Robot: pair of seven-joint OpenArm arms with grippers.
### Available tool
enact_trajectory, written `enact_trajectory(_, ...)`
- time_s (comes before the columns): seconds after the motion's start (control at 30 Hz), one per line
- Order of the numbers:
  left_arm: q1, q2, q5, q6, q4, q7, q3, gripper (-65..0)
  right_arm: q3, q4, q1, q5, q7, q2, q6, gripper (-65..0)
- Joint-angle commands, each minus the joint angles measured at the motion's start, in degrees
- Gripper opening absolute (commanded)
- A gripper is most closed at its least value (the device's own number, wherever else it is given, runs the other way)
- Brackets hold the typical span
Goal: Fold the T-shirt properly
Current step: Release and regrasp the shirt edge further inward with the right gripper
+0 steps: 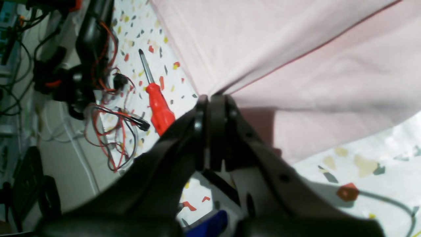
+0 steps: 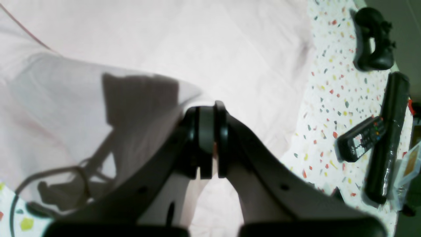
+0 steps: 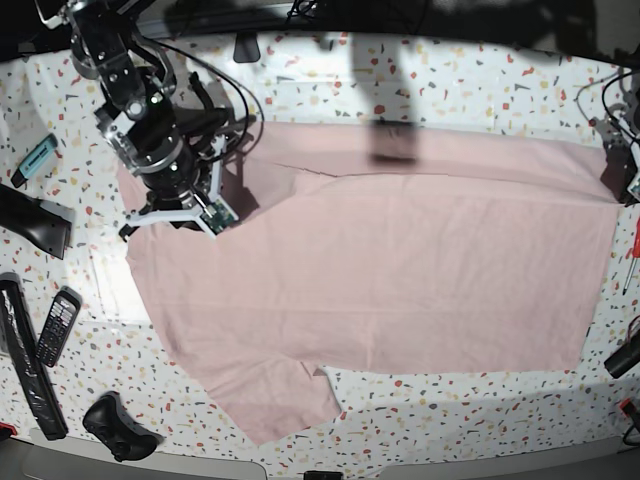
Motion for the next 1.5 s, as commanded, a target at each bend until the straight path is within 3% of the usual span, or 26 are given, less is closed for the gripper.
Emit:
enact_trajectory(0.0, -1.0, -1.4, -0.3, 0.9, 0.0, -1.2, -0.7, -65.0, 0.5, 0.3, 1.5, -0.7, 1.2, 0.3, -0.6, -65.0)
enact_trajectory(0.1, -1.0, -1.4, -0.3, 0.9, -1.0, -3.5, -0.7, -65.0, 0.5, -1.2, 3.2, -0.5, 1.3, -0.3, -0.6, -65.0)
enact_trajectory(0.43, -1.0, -1.4, -0.3, 0.9, -1.3, -3.4, -0.7, -65.0, 0.5, -1.5, 4.2, -0.3, 0.3, -0.3, -0.5, -65.0)
enact_trajectory(0.47, -1.0, -1.4, -0.3, 0.9, -1.3, -3.4, -0.7, -65.0, 0.5, -1.5, 4.2, -0.3, -0.3, -0.3, -0.5, -59.9)
enact_trajectory(0.57, -1.0, -1.4, -0.2, 0.9, -1.3, -3.0, -0.7, -46.0, 0.5, -1.5, 4.2, -0.3, -2.4, -0.3, -0.5, -45.3)
enact_trajectory(0.63, -1.0, -1.4, -0.2, 0.9, -1.2, -2.8, -0.7, -40.2, 0.5, -1.5, 4.2, -0.3, -3.7, -0.2, -0.5, -43.5)
enact_trajectory(0.73, -1.0, -1.5, -0.2, 1.0, -1.2, -2.6, -0.7, -40.2, 0.5, -1.5, 4.2, -0.3, -4.1, -0.1, -0.5, -43.6)
enact_trajectory(0.83, -1.0, -1.5, -1.0, 3.3, -1.2, -1.4, -0.7, -40.2, 0.5, -1.5, 4.2, -0.3, -4.0, -0.1, -0.9, -43.6)
enact_trajectory(0.97, -1.0, -1.4, -11.4, 4.1, -0.5, 0.1, -0.8, -42.1, 0.5, -1.5, 4.2, 3.2, -4.0, -0.1, -5.7, -43.9)
enact_trajectory(1.07, -1.1, -1.0, -18.6, 4.0, 1.2, 1.8, -0.8, -51.2, 0.5, -1.5, 4.2, 7.5, -4.0, -0.2, -8.8, -48.7)
enact_trajectory(1.17, -1.6, 1.4, -22.4, 4.1, 2.8, 5.5, -0.8, -62.5, 0.5, -1.5, 4.2, 10.1, -4.2, -0.5, -11.1, -58.6)
enact_trajectory(1.23, -2.4, 4.2, -23.6, 4.2, 2.7, 7.6, -0.8, -65.0, 0.5, -1.5, 4.0, 10.0, -4.9, -1.4, -11.3, -65.0)
enact_trajectory(1.47, -2.8, 11.7, -23.6, 4.3, 2.7, 9.1, -0.8, -65.0, 1.7, -3.2, 3.4, 9.5, -6.6, -5.7, -11.3, -65.0)
